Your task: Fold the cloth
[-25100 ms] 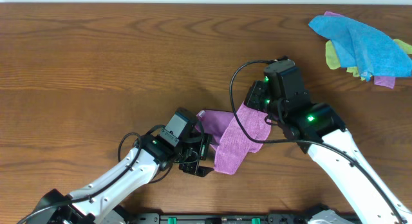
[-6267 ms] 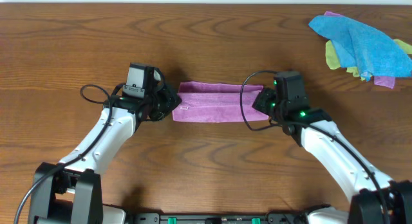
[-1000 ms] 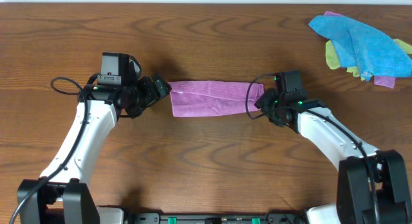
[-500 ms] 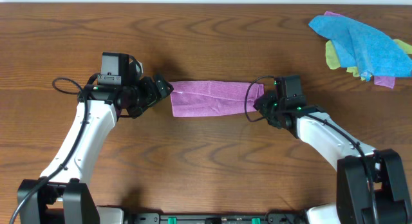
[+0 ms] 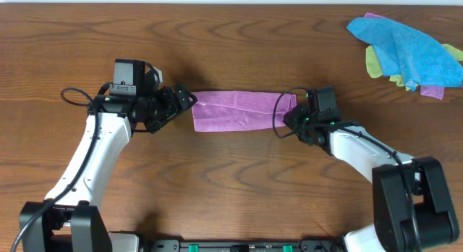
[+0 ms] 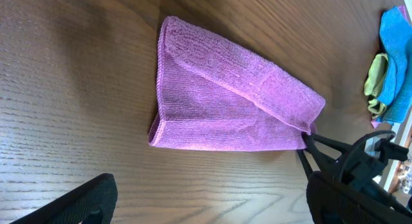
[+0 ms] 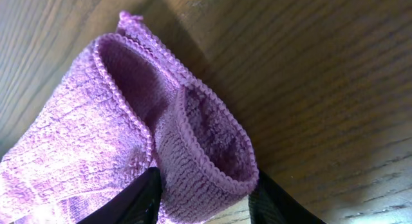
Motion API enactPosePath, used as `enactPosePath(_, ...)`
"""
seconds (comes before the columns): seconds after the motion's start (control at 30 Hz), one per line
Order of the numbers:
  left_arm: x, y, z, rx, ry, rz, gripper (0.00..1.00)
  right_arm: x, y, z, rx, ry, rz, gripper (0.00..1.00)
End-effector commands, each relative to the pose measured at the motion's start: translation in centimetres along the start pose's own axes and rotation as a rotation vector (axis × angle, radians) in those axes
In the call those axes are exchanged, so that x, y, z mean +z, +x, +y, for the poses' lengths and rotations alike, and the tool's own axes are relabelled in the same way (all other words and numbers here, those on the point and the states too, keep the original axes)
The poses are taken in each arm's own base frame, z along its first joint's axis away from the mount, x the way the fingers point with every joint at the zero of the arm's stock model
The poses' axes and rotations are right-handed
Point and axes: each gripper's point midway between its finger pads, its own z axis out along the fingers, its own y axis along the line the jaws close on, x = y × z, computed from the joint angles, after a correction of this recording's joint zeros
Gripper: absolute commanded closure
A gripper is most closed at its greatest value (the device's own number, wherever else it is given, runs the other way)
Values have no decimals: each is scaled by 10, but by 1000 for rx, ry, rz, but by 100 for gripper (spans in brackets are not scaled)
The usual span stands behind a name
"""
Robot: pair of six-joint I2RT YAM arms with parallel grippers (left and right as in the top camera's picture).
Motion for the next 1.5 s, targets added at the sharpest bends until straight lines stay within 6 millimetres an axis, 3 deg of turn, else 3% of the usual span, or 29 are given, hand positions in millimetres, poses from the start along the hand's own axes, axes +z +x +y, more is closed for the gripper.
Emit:
enactPosePath(0.0,-6,-4,-8,32,24,-10,5,2,0,-6,21,14,1,56)
enactPosePath(0.1,-6,-4,-8,32,24,-10,5,2,-3,-8,20,23,-13,59)
enactPosePath(0.2,-6,-4,-8,31,24,-10,5,2,-7,-10,16,38,-36,67)
enactPosePath(0.37,-6,-4,-8,34,24,-10,5,2,-13,-3,-72,16,-66,98)
enactPosePath(0.7,-6,-4,-7,49,20,-11,5,0,-10,15,-189,-30,-70,99)
enactPosePath(0.83,-6,-4,-7,53,18,-10,5,-8,-5,25,-243,-47,-80,99)
enactPosePath(0.97,-6,-4,-6,55,15,-13,5,-15,-4,22,-257,-22,-85,99)
enactPosePath(1.47,7,-2,14,21,-68,15,5,-40,-2,39,-366,-67,-116,99)
